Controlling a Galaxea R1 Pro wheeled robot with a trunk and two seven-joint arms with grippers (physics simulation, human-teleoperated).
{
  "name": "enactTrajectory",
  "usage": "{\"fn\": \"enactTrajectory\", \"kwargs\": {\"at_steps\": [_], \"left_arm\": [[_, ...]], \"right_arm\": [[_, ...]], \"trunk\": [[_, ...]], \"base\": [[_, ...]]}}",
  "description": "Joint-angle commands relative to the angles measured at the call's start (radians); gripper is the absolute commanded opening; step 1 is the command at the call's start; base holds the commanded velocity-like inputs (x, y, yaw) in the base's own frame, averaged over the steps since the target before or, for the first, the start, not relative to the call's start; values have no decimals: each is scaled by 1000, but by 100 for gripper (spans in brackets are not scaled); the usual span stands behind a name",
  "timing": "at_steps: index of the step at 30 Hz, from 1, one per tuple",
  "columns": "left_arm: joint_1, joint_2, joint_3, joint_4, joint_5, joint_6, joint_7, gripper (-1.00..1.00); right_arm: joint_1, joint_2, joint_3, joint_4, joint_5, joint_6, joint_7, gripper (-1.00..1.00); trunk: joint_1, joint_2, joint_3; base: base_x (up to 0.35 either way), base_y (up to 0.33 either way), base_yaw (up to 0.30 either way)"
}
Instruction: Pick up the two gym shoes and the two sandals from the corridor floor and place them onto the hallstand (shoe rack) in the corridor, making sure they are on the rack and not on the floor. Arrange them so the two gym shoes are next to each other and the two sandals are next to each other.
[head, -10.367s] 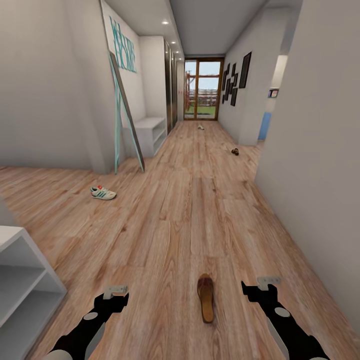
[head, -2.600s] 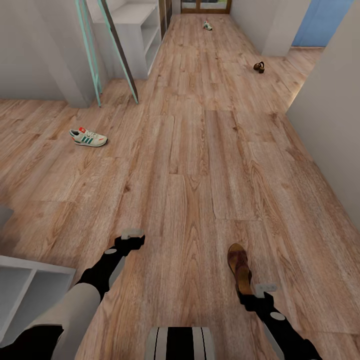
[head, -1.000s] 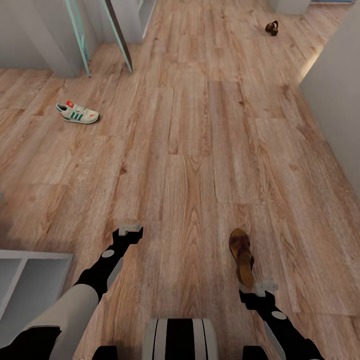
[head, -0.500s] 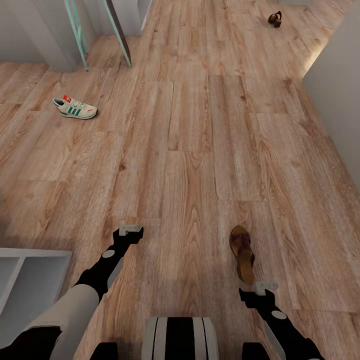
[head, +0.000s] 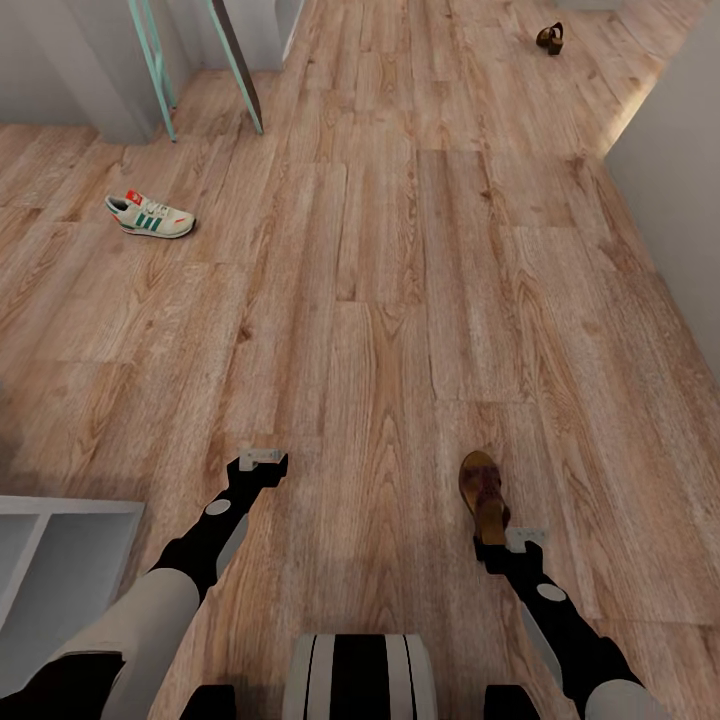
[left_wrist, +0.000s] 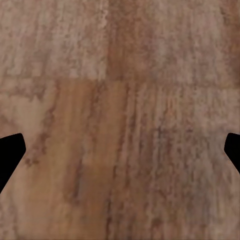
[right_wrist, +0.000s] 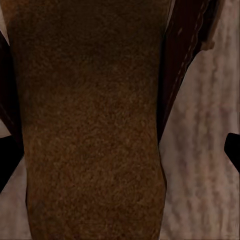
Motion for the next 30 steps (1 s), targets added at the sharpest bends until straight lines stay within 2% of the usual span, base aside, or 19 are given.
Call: {"fn": "enactTrajectory", "kwargs": {"at_steps": [1, 19, 20, 30], "left_arm": [[0, 0, 2, 1, -1, -3, -2, 100], [1, 7, 2, 1, -1, -1, -2, 100], [1, 8, 2, 1, 0, 0, -2, 100], [2, 7, 2, 0, 0, 0, -2, 100]], "right_arm": [[-4, 0, -1, 1, 0, -3, 0, 100], [-11, 5, 4, 2, 0, -3, 1, 100], [-11, 5, 4, 2, 0, -3, 1, -100], [-11, 5, 4, 2, 0, -3, 1, -100]], "trunk": [[0, 0, 0], [0, 0, 0], [0, 0, 0], [0, 0, 0]], "base": [[0, 0, 0], [0, 0, 0], [0, 0, 0], [0, 0, 0]]}}
